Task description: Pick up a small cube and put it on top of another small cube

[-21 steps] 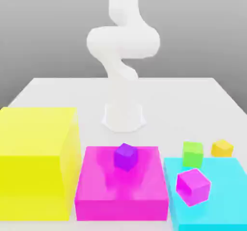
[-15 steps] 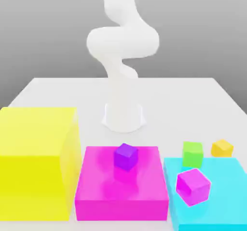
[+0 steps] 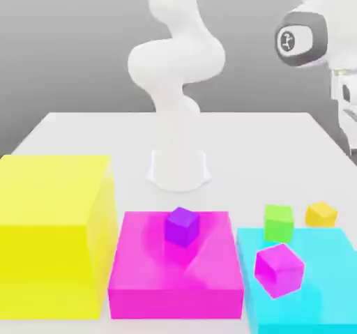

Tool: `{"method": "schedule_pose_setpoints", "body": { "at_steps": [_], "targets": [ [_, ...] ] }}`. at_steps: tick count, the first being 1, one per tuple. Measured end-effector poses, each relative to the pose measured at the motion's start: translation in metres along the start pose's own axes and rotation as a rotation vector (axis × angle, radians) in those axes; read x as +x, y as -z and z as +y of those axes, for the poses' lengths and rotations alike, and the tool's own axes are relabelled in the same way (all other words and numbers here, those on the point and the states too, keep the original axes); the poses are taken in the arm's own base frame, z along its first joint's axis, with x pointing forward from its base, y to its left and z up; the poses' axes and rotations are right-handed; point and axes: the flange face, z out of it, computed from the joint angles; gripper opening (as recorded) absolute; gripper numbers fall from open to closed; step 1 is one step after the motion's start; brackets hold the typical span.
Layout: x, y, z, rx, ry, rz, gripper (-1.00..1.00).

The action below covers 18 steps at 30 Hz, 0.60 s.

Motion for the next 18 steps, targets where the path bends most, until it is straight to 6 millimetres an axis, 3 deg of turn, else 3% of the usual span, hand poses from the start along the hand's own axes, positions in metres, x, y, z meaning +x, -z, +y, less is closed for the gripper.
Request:
{"method": "schedule_pose_setpoints", "body": {
  "at_steps": [2, 6, 13, 14, 18],
  "targets": [
    [-0.018, -0.030, -0.035, 0.011, 0.150, -0.053, 0.00],
    [-0.065, -0.084, -0.084, 0.024, 0.419, -0.156, 0.00],
    [-0.087, -0.155, -0.087, 0.026, 0.471, -0.183, 0.00],
    [-0.088, -0.161, -0.087, 0.027, 0.471, -0.184, -1.00],
    [-0.089, -0.161, -0.087, 0.026, 0.471, -0.185, -1.00]
  ]
}}
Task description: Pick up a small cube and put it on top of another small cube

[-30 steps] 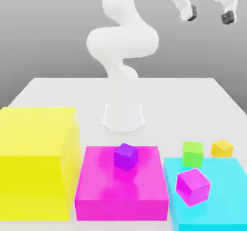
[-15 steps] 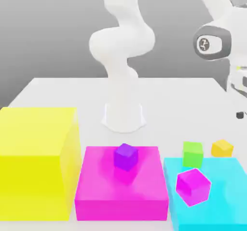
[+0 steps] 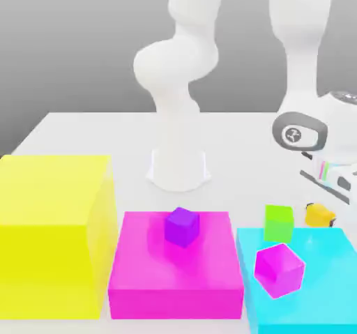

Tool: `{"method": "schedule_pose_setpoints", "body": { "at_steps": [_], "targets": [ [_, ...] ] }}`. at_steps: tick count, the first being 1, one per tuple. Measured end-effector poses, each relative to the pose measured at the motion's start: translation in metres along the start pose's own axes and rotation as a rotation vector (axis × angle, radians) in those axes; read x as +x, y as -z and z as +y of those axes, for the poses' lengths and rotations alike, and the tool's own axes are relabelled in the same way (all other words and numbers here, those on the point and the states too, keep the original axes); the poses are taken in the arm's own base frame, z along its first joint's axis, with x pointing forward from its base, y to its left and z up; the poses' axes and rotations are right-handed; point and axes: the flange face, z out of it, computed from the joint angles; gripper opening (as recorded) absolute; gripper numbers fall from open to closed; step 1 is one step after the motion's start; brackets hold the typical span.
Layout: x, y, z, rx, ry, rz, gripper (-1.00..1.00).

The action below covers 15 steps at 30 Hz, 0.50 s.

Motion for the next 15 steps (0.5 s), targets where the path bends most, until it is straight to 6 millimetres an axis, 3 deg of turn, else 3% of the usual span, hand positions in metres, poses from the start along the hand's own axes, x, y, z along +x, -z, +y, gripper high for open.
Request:
{"method": "schedule_pose_setpoints", "body": {
  "at_steps": [3, 10, 11, 15],
  "targets": [
    [0.000, 0.001, 0.000, -0.001, 0.000, -0.001, -1.00],
    [0.004, 0.061, -0.001, -0.002, 0.025, 0.002, -1.00],
    [0.003, 0.068, 0.007, -0.004, 0.023, 0.004, -1.00],
    [-0.026, 0.099, 0.083, -0.022, -0.096, 0.003, -1.00]
  ]
}}
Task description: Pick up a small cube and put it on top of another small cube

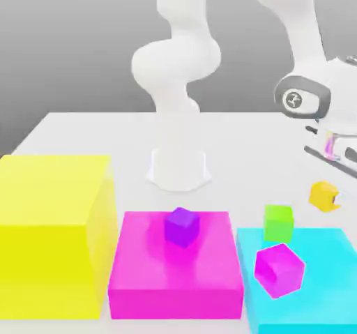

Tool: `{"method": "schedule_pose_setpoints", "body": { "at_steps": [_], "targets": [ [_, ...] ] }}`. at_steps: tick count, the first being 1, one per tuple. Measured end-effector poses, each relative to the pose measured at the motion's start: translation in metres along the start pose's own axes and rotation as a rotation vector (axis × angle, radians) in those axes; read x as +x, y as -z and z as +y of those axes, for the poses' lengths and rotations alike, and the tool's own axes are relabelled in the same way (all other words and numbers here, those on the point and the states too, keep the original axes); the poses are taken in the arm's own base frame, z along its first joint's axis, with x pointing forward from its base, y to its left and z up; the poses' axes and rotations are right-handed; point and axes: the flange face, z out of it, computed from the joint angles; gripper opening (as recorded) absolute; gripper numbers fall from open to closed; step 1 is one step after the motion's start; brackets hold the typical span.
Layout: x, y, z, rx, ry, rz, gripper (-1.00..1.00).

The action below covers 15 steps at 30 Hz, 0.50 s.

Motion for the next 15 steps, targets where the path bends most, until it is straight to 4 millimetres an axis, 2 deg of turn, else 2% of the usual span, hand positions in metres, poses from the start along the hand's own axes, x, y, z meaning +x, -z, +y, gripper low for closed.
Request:
{"method": "schedule_pose_setpoints", "body": {
  "at_steps": [4, 6, 11, 14, 15],
  "targets": [
    [-0.032, 0.030, 0.055, -0.018, -0.075, -0.005, -1.00],
    [-0.056, 0.044, 0.084, -0.024, -0.136, -0.009, -1.00],
    [-0.143, 0.075, 0.147, -0.020, -0.339, -0.019, -1.00],
    [-0.201, 0.089, 0.169, -0.006, -0.464, -0.019, -1.00],
    [-0.214, 0.088, 0.170, 0.008, -0.506, -0.015, -1.00]
  ]
}}
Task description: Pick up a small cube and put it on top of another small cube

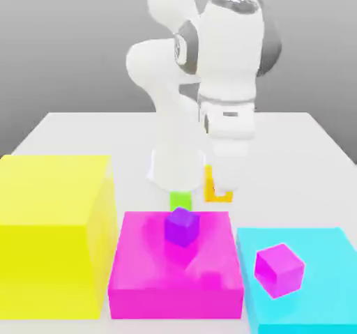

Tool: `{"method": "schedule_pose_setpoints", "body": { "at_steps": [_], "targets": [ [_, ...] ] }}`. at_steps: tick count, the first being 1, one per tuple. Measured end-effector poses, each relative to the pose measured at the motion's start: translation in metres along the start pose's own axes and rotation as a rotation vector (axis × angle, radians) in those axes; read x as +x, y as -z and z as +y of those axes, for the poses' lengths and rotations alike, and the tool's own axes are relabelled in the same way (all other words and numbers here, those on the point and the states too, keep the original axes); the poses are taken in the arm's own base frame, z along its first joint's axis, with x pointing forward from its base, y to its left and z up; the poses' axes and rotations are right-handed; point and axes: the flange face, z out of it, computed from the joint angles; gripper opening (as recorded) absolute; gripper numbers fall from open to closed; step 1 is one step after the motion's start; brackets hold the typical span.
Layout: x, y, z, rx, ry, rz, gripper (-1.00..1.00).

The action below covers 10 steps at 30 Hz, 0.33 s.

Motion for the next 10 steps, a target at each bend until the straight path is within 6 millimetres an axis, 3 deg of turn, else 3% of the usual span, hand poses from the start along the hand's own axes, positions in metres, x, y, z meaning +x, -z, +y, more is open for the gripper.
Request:
{"method": "schedule_pose_setpoints", "body": {
  "at_steps": [6, 7, 10],
  "targets": [
    [-0.009, -0.056, 0.006, 0.017, -0.040, 0.002, -1.00],
    [-0.010, -0.063, 0.006, 0.015, -0.040, 0.001, 1.00],
    [-0.010, -0.063, 0.006, 0.015, -0.040, 0.001, 1.00]
  ]
}}
